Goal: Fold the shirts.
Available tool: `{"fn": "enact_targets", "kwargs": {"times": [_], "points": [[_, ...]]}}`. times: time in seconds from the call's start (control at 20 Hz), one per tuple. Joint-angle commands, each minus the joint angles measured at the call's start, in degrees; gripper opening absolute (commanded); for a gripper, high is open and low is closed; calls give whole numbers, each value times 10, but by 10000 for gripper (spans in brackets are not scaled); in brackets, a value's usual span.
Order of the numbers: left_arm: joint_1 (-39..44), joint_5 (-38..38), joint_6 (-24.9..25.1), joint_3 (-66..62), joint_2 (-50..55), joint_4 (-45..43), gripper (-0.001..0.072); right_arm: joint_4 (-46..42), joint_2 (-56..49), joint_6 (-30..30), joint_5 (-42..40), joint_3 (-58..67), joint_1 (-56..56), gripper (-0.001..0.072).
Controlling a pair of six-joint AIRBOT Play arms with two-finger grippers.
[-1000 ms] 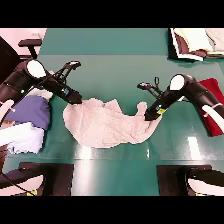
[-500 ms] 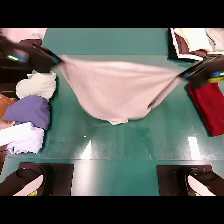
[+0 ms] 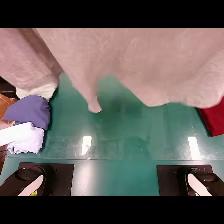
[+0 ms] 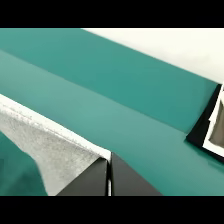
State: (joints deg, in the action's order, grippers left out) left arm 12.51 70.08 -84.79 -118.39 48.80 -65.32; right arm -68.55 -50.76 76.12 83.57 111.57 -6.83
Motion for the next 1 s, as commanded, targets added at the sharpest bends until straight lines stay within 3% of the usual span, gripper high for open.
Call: {"fn": "enact_targets", "kwargs": {"times": [0.0,0.25,0.5,0.7,0.75,0.8,0.85,0.95], "points": [[-1,-8,-7,-17,1,-15,18,-3,-51,49,66,85,14,7],[-1,35,-7,119,72,-146,19,-1,-152,91,78,26,-16,7],[-1,9,-7,264,266,-146,20,-2,-323,68,48,-84,-71,7],[-1,-56,21,278,424,-148,22,0,-434,53,-26,-105,-75,8],[-1,-69,23,278,450,-148,47,1,-452,52,-33,-105,-75,10],[-1,-81,23,278,466,-148,301,1,-466,47,-42,-105,-75,9],[-1,-93,23,278,476,-148,444,0,-476,47,-51,-105,-75,9],[-1,-113,23,275,477,-148,444,0,-485,47,-67,-105,-74,11]]}}
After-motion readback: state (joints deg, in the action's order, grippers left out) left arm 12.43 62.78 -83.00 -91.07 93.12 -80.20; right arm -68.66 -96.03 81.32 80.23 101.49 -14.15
